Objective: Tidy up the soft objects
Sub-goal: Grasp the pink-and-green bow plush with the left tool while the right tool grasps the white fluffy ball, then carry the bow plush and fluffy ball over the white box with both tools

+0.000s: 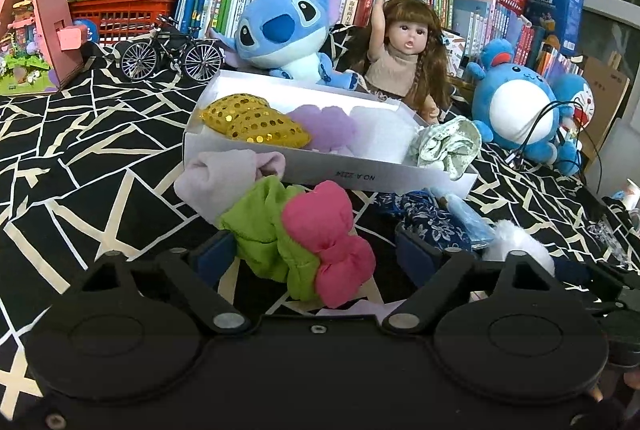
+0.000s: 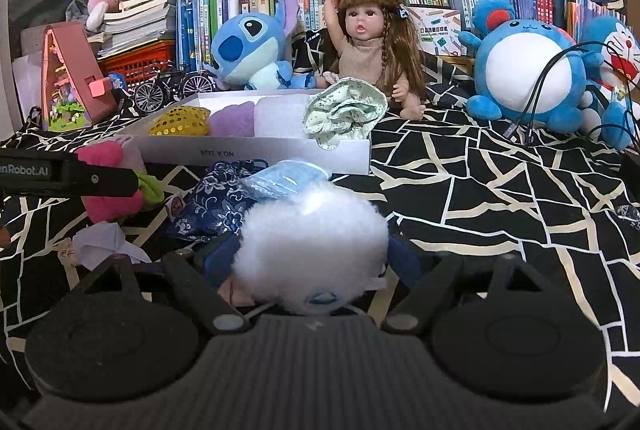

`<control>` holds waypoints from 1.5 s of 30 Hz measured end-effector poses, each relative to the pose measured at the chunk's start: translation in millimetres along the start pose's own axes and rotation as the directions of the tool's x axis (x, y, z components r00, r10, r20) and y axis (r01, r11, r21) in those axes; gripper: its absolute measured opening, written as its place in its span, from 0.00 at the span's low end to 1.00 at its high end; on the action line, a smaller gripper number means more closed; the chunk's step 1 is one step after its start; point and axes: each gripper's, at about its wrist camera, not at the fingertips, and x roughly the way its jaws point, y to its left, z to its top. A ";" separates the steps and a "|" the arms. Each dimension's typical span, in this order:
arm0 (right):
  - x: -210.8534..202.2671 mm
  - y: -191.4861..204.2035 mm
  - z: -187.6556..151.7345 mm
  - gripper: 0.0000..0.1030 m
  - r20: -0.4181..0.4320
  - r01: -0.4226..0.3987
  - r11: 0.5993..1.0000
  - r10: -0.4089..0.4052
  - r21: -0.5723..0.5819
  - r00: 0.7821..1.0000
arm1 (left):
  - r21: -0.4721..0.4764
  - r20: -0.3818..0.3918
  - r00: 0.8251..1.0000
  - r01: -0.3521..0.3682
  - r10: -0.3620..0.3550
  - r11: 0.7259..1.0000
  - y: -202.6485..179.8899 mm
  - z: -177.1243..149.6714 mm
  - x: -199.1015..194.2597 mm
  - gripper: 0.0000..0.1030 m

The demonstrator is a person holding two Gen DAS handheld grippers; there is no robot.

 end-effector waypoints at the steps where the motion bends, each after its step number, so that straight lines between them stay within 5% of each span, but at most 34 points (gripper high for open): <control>1: 0.2 -0.2 -0.2 0.86 -0.001 -0.001 1.000 0.001 0.002 1.000 | 0.000 -0.002 1.000 -0.004 0.004 1.000 -0.2 0.0 1.2 0.76; 13: 9.4 0.3 3.1 0.86 -0.020 -0.011 1.000 0.011 0.025 1.000 | -0.004 -0.009 1.000 -0.009 0.009 1.000 4.6 -1.8 0.9 0.45; 15: 8.1 1.5 3.6 0.73 -0.022 -0.009 1.000 0.010 0.019 1.000 | 0.002 -0.008 1.000 -0.005 0.005 1.000 3.8 -1.5 -1.3 0.43; 18: 5.3 2.9 4.4 0.72 -0.022 0.001 1.000 -0.001 0.005 1.000 | 0.017 -0.007 1.000 0.002 -0.002 1.000 2.4 -0.7 -4.7 0.38; 45: -13.0 2.6 53.0 0.71 0.077 -0.015 1.000 0.013 0.020 0.997 | 0.030 0.069 0.997 0.045 -0.047 0.999 -4.9 44.5 -37.2 0.37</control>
